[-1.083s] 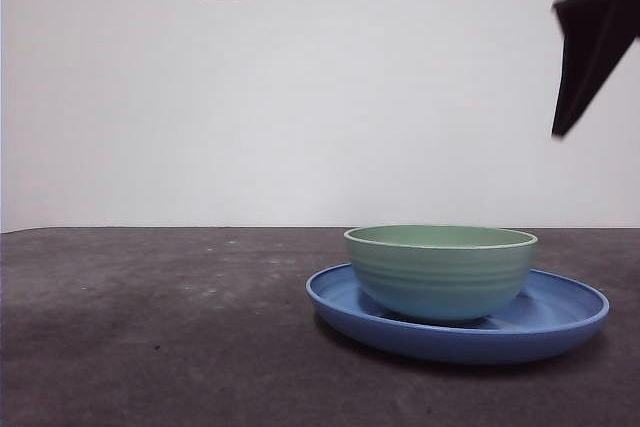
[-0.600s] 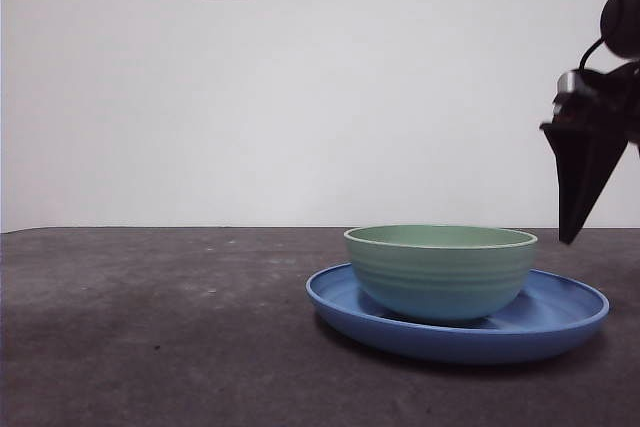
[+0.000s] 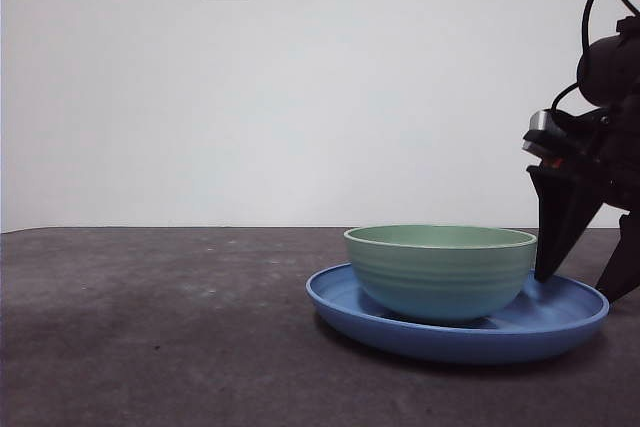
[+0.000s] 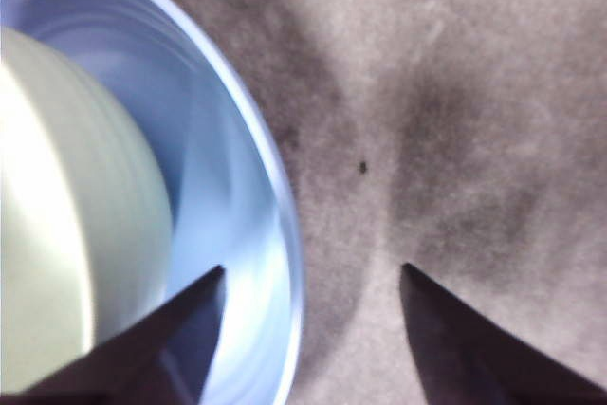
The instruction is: Place the green bowl on the blue plate
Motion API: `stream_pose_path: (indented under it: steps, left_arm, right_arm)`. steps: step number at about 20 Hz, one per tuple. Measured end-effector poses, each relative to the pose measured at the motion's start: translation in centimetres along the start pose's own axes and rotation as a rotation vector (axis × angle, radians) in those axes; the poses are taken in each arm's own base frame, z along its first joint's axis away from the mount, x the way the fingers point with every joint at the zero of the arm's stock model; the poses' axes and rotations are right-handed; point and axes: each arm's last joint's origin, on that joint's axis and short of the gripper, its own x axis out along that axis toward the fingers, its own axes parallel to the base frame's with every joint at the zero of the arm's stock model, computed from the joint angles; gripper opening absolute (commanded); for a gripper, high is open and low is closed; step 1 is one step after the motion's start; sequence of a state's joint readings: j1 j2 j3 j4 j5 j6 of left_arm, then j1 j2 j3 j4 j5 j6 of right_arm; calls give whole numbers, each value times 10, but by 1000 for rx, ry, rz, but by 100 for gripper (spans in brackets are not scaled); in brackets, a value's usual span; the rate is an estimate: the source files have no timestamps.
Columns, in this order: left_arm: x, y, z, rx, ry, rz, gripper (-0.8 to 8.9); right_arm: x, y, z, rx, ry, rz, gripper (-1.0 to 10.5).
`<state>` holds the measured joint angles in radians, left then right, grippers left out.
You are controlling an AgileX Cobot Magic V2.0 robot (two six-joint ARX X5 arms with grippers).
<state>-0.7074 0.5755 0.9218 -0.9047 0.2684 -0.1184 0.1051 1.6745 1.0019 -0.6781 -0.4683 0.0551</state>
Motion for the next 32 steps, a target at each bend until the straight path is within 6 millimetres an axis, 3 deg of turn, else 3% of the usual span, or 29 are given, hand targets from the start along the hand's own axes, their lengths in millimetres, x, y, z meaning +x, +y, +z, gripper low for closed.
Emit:
stream_pose_path:
  steps: [3,7,18,32]
  left_arm:
    - [0,0,0,0,0,0,563]
    - [0,0,0,0,0,0,563]
    - [0,0,0,0,0,0,563]
    - [0,0,0,0,0,0,563]
  right_arm:
    - [8,0,0,-9,23,2,203]
    - [14,4,0,-40,40,6,14]
    - [6,13,8,-48,45,29,9]
    - [13,93,26,-135,-18,187,9]
